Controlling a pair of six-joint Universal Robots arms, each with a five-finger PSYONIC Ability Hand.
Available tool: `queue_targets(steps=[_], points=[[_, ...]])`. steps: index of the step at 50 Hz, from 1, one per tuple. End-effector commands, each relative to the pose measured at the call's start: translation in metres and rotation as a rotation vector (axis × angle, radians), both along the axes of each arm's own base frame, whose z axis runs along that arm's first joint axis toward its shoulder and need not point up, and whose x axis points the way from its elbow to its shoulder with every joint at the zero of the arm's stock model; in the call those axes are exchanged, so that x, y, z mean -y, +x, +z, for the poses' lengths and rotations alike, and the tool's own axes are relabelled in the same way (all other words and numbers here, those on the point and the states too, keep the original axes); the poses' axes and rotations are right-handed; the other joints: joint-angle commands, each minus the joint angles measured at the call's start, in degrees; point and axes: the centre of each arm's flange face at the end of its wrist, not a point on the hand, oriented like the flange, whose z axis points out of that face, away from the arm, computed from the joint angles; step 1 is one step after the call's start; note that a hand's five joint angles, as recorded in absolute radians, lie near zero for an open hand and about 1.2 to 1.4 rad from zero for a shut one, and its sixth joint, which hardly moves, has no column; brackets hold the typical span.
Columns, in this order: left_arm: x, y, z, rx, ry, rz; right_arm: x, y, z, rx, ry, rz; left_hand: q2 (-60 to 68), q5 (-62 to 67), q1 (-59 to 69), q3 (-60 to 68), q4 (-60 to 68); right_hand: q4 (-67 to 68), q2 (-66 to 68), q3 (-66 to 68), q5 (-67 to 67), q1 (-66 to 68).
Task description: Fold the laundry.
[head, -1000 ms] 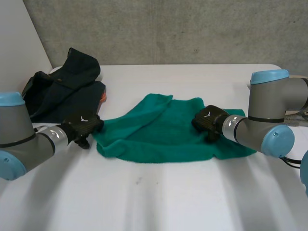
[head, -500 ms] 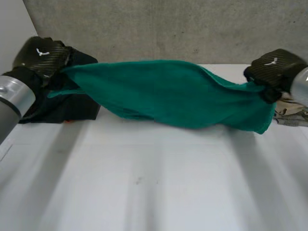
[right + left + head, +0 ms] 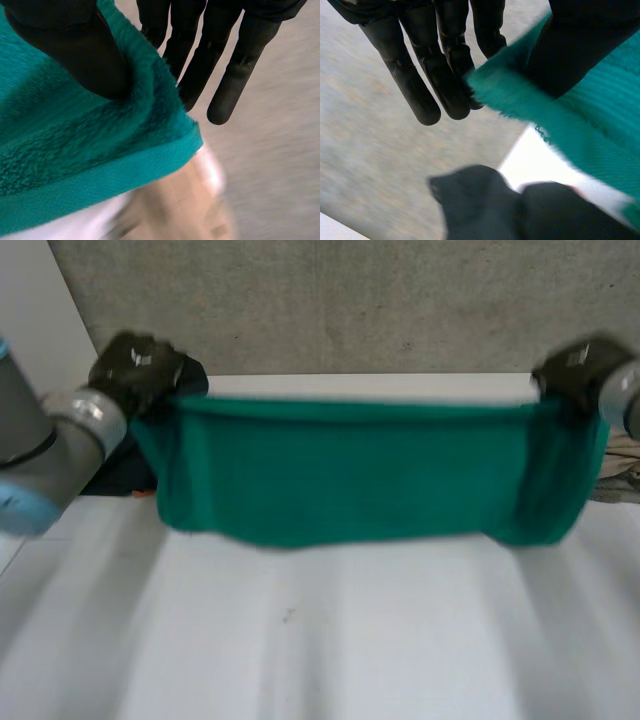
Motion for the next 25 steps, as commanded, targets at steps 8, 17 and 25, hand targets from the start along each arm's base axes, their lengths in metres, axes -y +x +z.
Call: queue_targets(steps=[8, 17, 25], points=[[0.046, -0.012, 0.129, -0.404, -0.646, 0.071, 0.041, 0.010, 0.105, 0.353, -0.688, -0.023, 11.3, 13.5, 13.1, 11.6, 11.2, 11.4, 12.6, 11.7, 12.4, 15.8], [0.046, -0.017, 0.042, -0.301, -0.363, 0.058, 0.046, 0.018, 0.026, 0.287, -0.396, 0.013, 11.3, 13.5, 13.1, 11.6, 11.2, 11.4, 12.6, 11.7, 12.4, 15.8], [0.016, -0.018, -0.055, -0.163, -0.065, 0.040, 0.043, 0.019, -0.071, 0.186, -0.077, -0.003, 11.3, 13.5, 13.1, 11.6, 11.2, 11.4, 12.6, 11.7, 12.4, 15.8]])
